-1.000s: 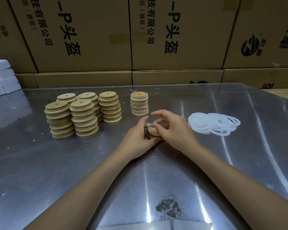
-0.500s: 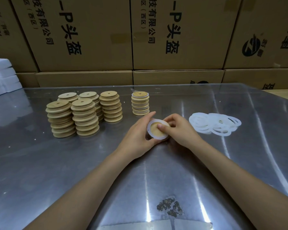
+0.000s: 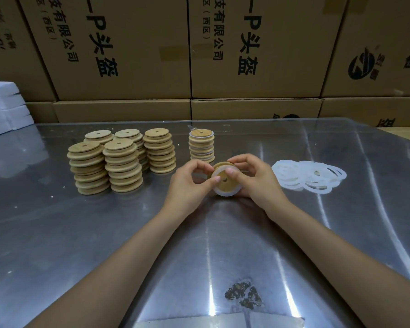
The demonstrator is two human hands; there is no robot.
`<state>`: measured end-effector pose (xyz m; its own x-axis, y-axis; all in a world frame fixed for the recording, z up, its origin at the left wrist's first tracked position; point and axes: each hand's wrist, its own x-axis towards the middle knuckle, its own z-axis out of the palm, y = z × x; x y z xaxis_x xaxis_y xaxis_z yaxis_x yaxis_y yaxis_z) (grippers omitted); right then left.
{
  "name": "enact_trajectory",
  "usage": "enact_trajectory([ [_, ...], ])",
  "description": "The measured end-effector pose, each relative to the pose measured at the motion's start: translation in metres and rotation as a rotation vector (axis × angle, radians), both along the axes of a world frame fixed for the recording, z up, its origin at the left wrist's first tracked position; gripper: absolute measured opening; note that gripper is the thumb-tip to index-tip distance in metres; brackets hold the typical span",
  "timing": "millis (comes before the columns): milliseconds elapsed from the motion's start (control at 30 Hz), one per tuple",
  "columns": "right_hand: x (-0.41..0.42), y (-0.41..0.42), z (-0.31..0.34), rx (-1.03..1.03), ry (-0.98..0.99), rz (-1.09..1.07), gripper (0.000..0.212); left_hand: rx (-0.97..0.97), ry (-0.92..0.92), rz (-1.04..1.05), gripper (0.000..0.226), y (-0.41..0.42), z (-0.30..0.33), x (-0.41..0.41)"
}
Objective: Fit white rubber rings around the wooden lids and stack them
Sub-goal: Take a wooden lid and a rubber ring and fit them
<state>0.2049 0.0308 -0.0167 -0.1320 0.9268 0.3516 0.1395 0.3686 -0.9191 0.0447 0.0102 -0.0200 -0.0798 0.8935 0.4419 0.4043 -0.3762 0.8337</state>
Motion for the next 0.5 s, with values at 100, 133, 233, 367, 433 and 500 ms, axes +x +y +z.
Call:
enact_trajectory([
  [100,0.0,-0.0013,0.0006,-0.026,0.074,0.002,0.019,0.03,0.002,0.021,0.015,-0.0009,0.0009,0.0001],
  [133,-0.0001,-0.0011,0.0003,0.0,0.06,-0.015,0.02,0.041,0.006,0.029,0.014,-0.0016,0.0011,0.0008],
  [233,-0.0016,-0.001,0.0007,0.104,-0.004,-0.067,0.022,0.058,0.016,0.049,0.009,-0.003,0.0016,0.0018],
  [367,-0.003,-0.0009,0.0001,0.076,0.025,-0.071,0.017,0.048,-0.021,0.047,0.006,-0.0031,0.0023,0.0018],
  [433,-0.0026,-0.0003,0.0,0.03,0.054,-0.064,0.013,0.011,-0.067,0.047,0.005,-0.0026,0.0024,0.001],
  [500,-0.0023,-0.0002,0.0,-0.02,0.088,-0.059,0.009,-0.051,-0.147,0.038,0.004,-0.0027,0.0027,0.0003],
])
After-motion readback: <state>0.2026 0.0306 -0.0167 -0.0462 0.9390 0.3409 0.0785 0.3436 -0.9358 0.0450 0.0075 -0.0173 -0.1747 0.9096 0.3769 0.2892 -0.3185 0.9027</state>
